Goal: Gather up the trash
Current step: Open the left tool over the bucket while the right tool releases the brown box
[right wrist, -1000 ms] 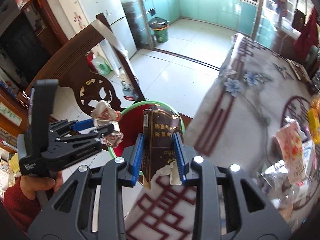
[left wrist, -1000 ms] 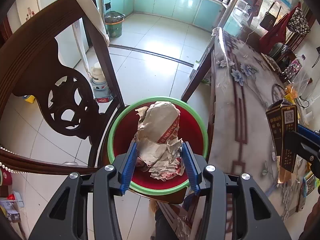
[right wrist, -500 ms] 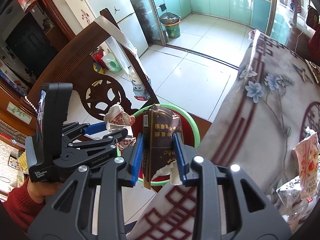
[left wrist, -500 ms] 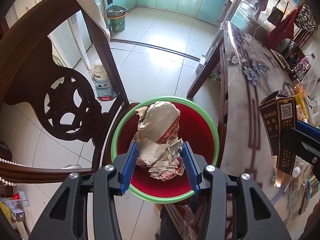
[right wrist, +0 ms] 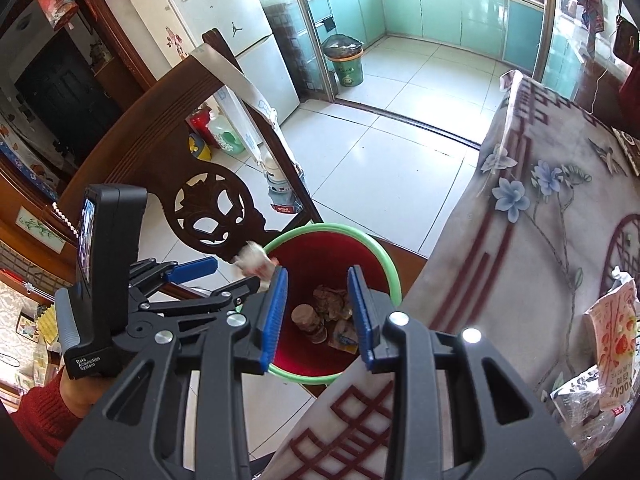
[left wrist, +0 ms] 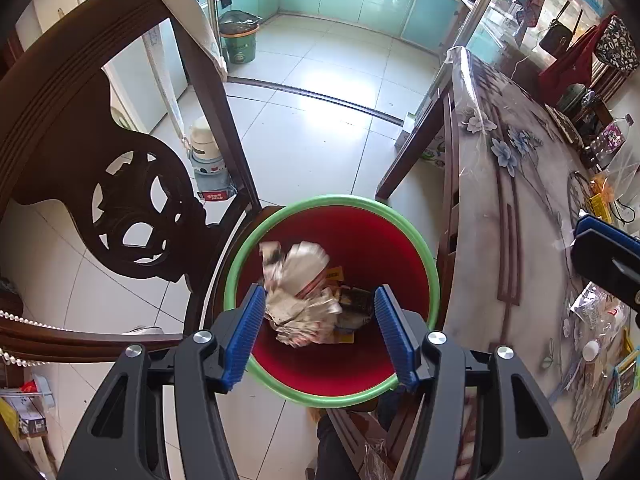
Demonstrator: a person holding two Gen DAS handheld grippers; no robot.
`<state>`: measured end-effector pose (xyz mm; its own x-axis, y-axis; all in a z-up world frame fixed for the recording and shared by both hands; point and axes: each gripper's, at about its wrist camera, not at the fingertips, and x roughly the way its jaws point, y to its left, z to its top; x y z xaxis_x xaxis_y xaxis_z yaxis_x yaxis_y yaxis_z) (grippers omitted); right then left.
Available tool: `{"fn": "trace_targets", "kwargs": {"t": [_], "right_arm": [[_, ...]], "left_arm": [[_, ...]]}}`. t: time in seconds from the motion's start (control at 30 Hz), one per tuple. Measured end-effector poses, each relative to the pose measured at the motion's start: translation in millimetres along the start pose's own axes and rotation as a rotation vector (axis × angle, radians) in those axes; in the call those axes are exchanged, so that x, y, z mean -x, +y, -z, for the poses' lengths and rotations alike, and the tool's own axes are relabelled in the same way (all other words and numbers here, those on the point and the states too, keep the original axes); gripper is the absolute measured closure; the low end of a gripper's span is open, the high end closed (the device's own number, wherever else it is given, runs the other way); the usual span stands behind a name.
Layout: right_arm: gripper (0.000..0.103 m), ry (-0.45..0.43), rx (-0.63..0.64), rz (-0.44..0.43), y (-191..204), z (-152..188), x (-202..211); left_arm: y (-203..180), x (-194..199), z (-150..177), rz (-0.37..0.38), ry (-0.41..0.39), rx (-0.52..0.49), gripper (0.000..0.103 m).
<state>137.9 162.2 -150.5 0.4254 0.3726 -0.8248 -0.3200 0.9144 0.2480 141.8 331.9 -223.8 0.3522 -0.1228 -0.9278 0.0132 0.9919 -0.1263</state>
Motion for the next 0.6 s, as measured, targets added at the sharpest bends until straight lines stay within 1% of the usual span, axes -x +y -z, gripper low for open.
{"fn": "trace_targets", "kwargs": {"t": [0.03,0.07,0.1,0.2,0.3,0.33,0.37,0.4,0.43,0.5,0.6], "right_arm": [[0.071,-0.002,0.001,0.004,0,0,2],[0.067,-0.006,0.002,0.008,-1,1,5],[0.065,-0.011,0.001,0.012,-2,2,8],[0.065,-0.013,0.0,0.026,-4,6,17],[0.065,-0.026,-0.007,0.04,-7,9,28],[0.063,-0.038,-0.013,0.047,-8,11,34],[0.058,-0.048,-0.018,0.051,-9,12,38],[0.056,-0.059,-0.024,0.059,-11,13,42],[0.054,-0.071,-0.03,0.068,-12,15,47],[0.054,-0.085,-0.049,0.093,-19,22,55],[0.053,-0.081,-0.095,0.12,-34,36,63]], "left_arm": [[0,1,0,0.001,-0.002,0.002,0.039],[1,2,1,0.004,-0.005,0.006,0.039],[1,4,1,0.007,-0.008,0.008,0.039],[-1,13,2,0.019,-0.026,0.014,0.04],[-6,29,0,0.047,-0.072,0.013,0.04],[-9,33,0,0.051,-0.085,0.008,0.04],[-12,37,-1,0.053,-0.094,0.002,0.04],[-15,40,-1,0.054,-0.103,-0.007,0.04],[-19,41,-2,0.054,-0.107,-0.016,0.04],[-26,40,-2,0.053,-0.1,-0.034,0.04],[-43,35,1,0.063,-0.073,-0.073,0.04]]}}
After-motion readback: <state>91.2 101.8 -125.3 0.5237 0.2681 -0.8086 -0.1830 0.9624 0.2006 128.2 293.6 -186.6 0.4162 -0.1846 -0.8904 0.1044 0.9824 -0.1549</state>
